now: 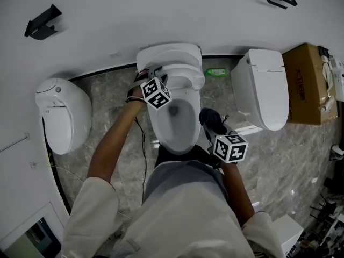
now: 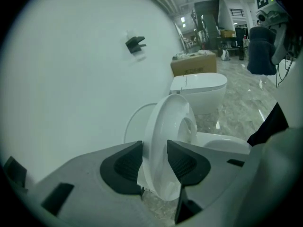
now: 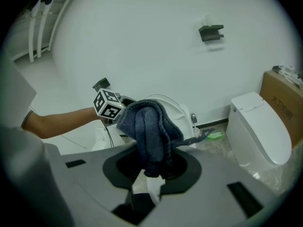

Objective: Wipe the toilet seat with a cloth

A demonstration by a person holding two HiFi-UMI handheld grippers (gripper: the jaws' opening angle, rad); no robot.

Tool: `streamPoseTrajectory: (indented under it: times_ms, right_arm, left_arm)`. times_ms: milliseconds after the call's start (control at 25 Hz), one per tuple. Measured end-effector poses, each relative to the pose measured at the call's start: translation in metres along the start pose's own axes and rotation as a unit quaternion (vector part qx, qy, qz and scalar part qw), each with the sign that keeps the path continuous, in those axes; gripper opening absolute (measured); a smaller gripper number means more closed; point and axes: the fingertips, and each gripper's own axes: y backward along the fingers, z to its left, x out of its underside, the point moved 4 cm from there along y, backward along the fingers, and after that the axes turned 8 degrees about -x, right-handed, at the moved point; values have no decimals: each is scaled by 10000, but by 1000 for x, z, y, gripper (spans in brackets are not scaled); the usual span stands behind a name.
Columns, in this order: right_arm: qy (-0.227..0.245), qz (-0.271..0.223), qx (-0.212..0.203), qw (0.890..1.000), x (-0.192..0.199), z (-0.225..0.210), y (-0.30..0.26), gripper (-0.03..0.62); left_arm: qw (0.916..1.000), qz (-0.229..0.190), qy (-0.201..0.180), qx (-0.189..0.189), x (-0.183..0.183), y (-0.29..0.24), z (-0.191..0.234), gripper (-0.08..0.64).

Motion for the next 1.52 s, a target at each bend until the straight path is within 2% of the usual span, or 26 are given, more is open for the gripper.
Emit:
streamPoseTrajectory:
  times_ms: [280,440,560,680,920,1200,1520]
  right_arm:
    - [-50,-3,32,10000,12,4,8,74]
    - [-64,5,58,10000,21,8,11,74]
    - [-97,24,63,9999,28,13,9,74]
    - [-93,24,30,9999,32,21,7,75]
    - [-112,36,21,9999,43,29,12,74]
    - [-223,184,68,9996,63,25,18,74]
    - [-307,400,47,9987,86,24,17,74]
  left_arm:
    - [9983,-208,444,318,3,31,-24,143]
    - [9975,-276,356,552,9,47,-40,141]
    - [9974,-179,141,688,22,52,-58,141]
    - [9967,-134,82,800,32,57,-76,138]
    - [9889,68,190,1471,54,70,-125,130]
    - [9877,19,-195,1551,67,87,-174,132]
    - [9777,86,-1111,1780,86,100,-230,135]
